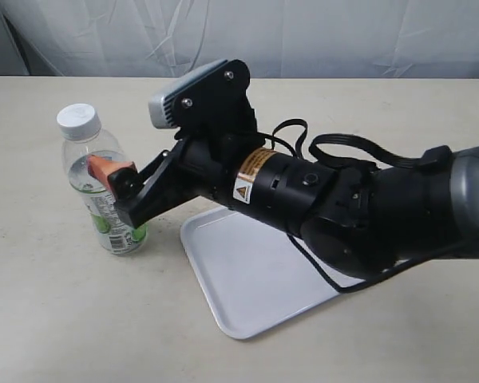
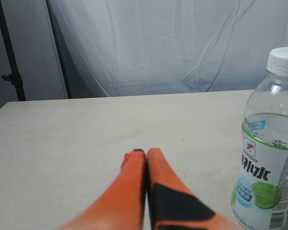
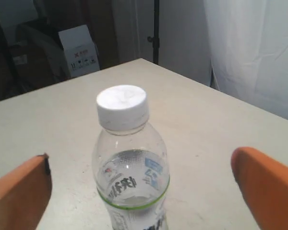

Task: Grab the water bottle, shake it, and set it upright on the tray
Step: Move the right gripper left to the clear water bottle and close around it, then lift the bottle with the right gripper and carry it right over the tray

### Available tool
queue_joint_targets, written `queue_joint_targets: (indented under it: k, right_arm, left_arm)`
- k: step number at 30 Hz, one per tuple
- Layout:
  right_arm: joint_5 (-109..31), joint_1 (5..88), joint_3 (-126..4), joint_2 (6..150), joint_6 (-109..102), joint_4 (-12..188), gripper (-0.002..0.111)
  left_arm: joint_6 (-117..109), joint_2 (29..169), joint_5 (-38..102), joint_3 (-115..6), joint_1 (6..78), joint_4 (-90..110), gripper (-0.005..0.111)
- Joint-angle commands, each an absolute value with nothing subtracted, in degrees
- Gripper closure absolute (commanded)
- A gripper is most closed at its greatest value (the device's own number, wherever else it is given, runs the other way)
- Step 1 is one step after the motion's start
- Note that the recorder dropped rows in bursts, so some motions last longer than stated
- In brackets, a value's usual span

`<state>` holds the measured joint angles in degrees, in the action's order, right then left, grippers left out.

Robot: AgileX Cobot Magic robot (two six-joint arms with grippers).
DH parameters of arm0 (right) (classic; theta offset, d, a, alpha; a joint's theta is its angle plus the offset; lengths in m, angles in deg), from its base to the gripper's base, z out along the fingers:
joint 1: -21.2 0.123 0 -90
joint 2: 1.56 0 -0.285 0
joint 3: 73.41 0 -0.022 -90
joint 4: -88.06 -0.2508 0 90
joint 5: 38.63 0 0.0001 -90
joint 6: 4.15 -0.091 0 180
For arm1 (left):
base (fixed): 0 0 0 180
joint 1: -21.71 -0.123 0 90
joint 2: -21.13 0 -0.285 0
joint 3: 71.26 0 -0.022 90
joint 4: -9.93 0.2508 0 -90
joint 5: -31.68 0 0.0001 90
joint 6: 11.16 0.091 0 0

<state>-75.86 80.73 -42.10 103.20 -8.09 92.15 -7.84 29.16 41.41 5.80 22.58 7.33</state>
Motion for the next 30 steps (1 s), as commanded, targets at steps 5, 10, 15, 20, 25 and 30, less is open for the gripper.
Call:
queue_joint_targets:
  k: [5, 10, 15, 20, 25, 30]
  right_arm:
    - [-77.8, 80.7, -47.9, 109.0, -10.7, 95.3, 0.004]
    - [-77.8, 80.7, -52.5, 114.1, -13.6, 98.0, 0.004]
    - [-77.7, 80.7, -55.6, 118.4, -14.2, 98.3, 0.004]
    - [-77.7, 80.7, -57.4, 121.9, -16.4, 101.1, 0.004]
    - [-77.7, 80.7, -59.3, 125.3, -17.5, 101.6, 0.004]
    - [-76.4, 80.7, -61.6, 128.1, -19.4, 101.6, 0.004]
  left_arm:
    - [-8.0, 28.9, 40.7, 6.0, 23.0, 7.5, 0.105]
    - [-8.0, 28.9, 40.7, 6.0, 23.0, 7.5, 0.105]
    - [-8.0, 28.9, 40.7, 6.0, 23.0, 7.5, 0.105]
    - [-8.0, 28.9, 40.7, 6.0, 23.0, 7.5, 0.105]
    - [-8.0, 28.9, 40.6, 6.0, 23.0, 7.5, 0.105]
    - [-8.0, 28.9, 40.6, 6.0, 23.0, 7.5, 0.105]
